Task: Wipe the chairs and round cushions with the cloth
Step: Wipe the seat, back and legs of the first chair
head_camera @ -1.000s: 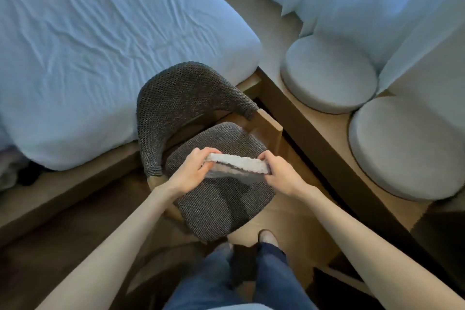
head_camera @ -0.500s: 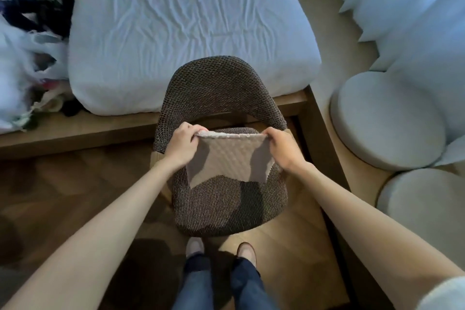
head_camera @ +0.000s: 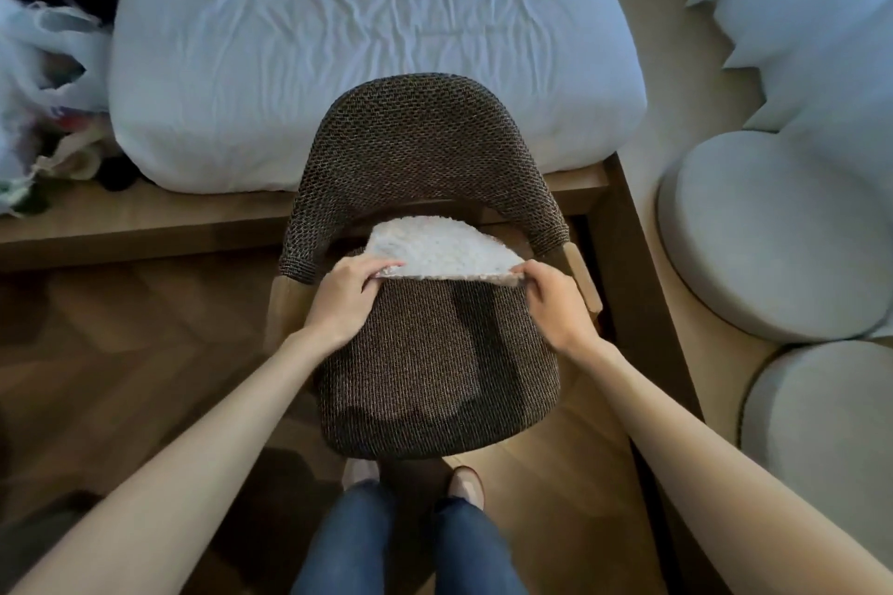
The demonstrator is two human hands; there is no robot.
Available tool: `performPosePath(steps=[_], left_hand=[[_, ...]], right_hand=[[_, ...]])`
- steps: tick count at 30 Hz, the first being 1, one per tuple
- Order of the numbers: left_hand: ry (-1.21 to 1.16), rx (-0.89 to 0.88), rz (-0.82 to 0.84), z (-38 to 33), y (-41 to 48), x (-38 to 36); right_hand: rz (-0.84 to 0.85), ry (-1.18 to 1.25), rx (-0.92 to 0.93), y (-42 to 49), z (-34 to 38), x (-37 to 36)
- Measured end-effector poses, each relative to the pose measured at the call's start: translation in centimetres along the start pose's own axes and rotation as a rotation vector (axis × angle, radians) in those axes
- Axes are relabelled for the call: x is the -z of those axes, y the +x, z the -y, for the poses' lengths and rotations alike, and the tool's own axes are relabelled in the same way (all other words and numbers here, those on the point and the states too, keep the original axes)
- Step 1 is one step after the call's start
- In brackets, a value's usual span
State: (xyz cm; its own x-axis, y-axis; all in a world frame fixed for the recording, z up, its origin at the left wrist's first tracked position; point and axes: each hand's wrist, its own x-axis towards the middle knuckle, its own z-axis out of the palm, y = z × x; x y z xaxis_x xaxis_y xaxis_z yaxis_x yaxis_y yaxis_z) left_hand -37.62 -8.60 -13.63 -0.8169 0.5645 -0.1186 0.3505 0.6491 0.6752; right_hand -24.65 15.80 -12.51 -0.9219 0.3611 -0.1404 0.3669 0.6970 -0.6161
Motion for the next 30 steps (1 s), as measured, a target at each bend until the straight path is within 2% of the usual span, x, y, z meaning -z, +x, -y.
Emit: performPosePath(steps=[6, 10, 14, 19, 23, 30], left_hand=[[-0.062, 0.066, 0.079, 7.4, -1.2, -7.0], [-0.18, 0.126, -0.039, 11.9, -0.5, -11.4], [-0.298, 0.11, -0.204, 15.6, 1.3, -15.6], [-0.223, 0.117, -0.312, 19.5, 6.4, -18.7], [-0.135, 0.118, -0.301, 21.6, 10.2, -19.9], [-0.012, 0.09, -0.388, 22.6, 11.2, -21.2]], right_hand=[[0.075, -0.055, -0.024, 0.2, -5.3, -8.3], [-0.011, 0.012, 0.043, 1.1, -8.3, -13.5], [-0.13, 0.055, 0.097, 2.9, -11.0, -17.7], [-0.251, -0.002, 0.057, 7.8, -13.6, -20.4], [-0.233, -0.175, -0.002, 11.0, -15.4, -21.8], [-0.327, -0.281, -0.04, 12.5, -17.3, -23.5]])
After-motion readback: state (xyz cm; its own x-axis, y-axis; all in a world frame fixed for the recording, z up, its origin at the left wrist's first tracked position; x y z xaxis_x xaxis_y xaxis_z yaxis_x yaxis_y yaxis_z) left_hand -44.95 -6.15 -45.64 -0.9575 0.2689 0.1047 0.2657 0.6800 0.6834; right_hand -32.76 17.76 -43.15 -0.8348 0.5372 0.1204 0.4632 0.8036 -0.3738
